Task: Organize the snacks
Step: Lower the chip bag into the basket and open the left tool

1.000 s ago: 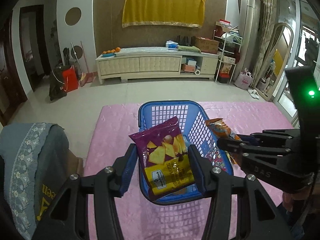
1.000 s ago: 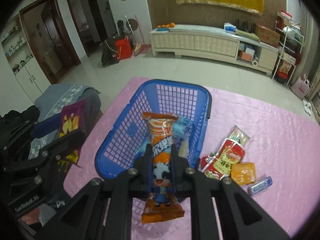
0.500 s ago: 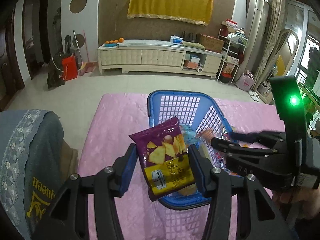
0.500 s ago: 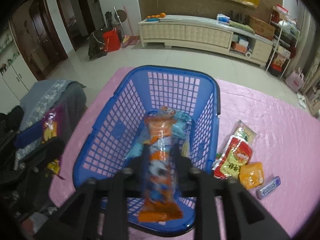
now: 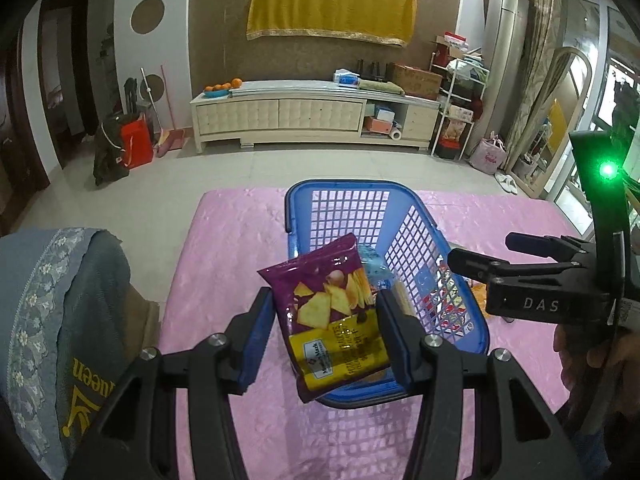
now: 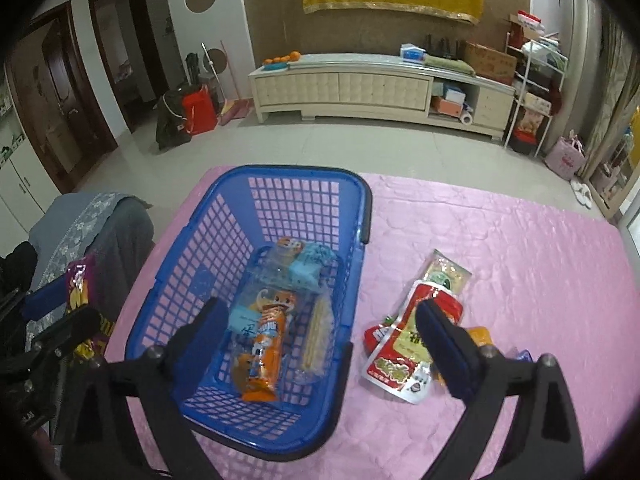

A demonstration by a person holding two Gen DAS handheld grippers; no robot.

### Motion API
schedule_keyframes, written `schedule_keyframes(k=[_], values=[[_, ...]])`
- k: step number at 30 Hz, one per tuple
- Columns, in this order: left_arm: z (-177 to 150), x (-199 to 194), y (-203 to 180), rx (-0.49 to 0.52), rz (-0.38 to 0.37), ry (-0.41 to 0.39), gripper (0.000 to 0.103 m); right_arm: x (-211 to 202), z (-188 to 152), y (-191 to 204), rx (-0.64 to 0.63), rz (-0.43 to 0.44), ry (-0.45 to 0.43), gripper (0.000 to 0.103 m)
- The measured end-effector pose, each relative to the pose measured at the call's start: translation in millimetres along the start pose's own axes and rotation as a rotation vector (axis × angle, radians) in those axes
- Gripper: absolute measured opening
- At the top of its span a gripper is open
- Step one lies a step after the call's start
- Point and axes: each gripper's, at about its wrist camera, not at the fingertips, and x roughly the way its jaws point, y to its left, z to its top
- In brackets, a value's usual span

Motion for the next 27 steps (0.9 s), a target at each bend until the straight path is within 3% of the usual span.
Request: schedule_keyframes(k=[13,27], values=[[31,22,-25,0.075,-0.002,0.039,0.049,-4,19,-27,-0.036,0.022,-0.018,0.103],[55,83,-44,0.151,0.000,0.121,0.049,39,34,-57,-0.016,0.032,0.057,0.103]])
